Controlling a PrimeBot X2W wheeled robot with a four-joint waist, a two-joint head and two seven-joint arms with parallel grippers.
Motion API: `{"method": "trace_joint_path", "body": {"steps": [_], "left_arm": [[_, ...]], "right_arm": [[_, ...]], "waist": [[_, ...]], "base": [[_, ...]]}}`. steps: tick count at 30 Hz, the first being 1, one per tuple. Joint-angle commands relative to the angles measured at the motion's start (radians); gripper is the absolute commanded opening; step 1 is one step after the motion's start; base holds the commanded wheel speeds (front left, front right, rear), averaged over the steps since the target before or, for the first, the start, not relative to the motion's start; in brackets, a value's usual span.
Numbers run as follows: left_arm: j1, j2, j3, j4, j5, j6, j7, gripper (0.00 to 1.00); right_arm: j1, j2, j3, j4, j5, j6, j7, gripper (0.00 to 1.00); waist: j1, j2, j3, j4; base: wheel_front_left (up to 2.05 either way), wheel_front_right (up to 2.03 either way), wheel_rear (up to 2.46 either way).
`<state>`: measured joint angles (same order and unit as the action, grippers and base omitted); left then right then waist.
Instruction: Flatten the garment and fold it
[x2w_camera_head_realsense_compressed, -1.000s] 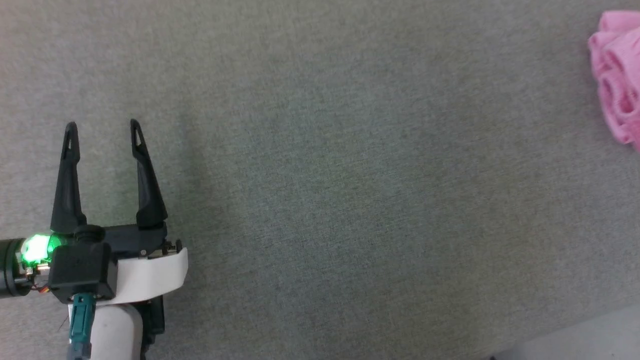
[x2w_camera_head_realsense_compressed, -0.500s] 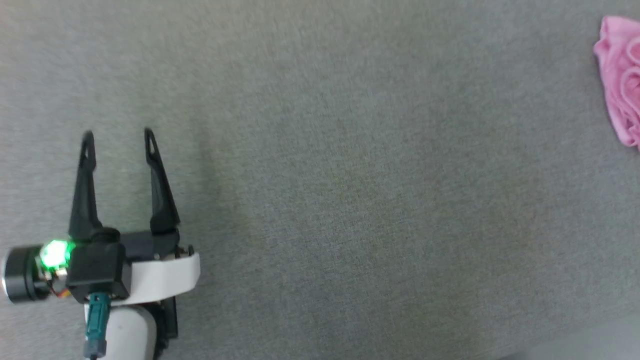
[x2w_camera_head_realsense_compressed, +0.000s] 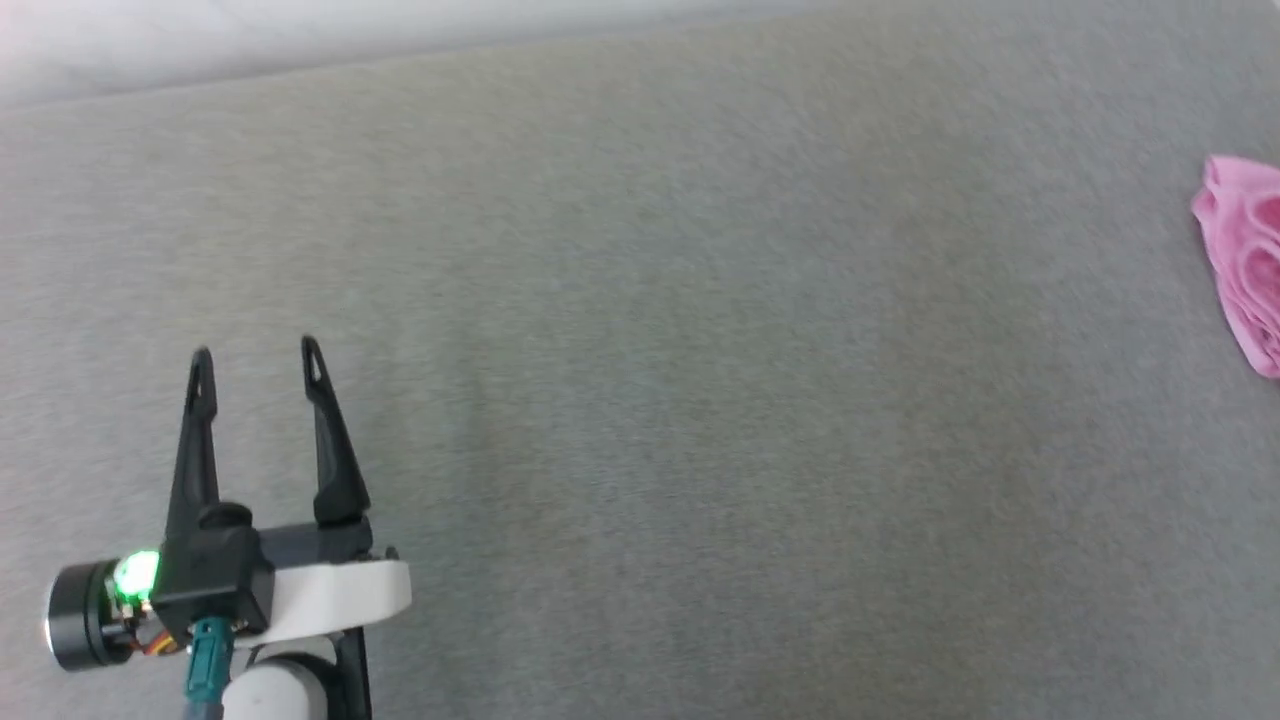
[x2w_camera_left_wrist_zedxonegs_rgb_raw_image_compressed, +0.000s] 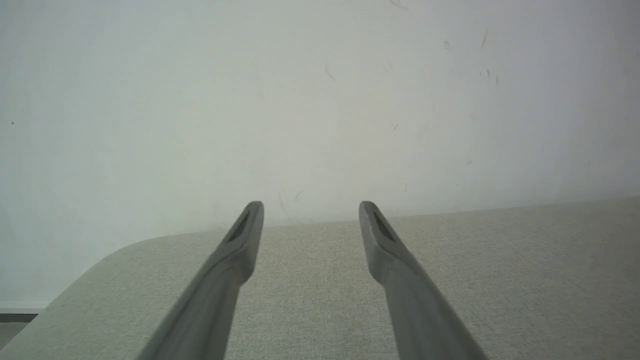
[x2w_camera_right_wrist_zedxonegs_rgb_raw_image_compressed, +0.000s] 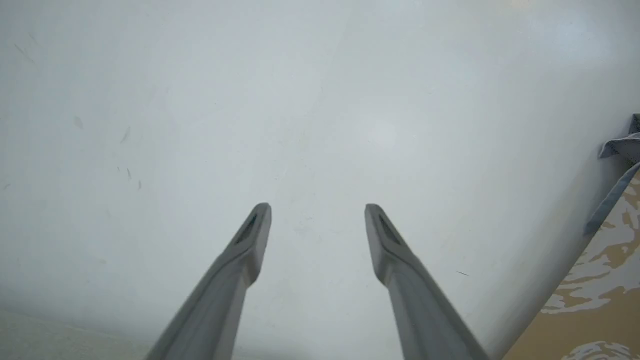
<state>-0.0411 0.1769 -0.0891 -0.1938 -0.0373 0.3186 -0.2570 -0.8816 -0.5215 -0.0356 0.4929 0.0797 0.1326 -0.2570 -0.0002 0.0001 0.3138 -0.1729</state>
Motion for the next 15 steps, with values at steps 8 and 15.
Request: {"method": "trace_joint_path", "body": {"steps": [8, 15], "left_arm": [[0.054, -0.01, 0.022, 0.053, -0.008, -0.043, -0.005, 1.0], [0.098, -0.025, 0.021, 0.105, -0.005, -0.079, -0.005, 1.0]], "right_arm": [[0.305, 0.218, 0.004, -0.324, 0.024, -0.002, -0.005, 1.0], [0.561, 0.344, -0.012, -0.374, 0.07, -0.002, -0.005, 1.0]], "waist": [[0.0002, -0.0001, -0.163, 0.134], [0.0002, -0.0001, -0.249, 0.179]], "base": [[0.0, 0.0, 0.0], [0.0, 0.0, 0.0]]}}
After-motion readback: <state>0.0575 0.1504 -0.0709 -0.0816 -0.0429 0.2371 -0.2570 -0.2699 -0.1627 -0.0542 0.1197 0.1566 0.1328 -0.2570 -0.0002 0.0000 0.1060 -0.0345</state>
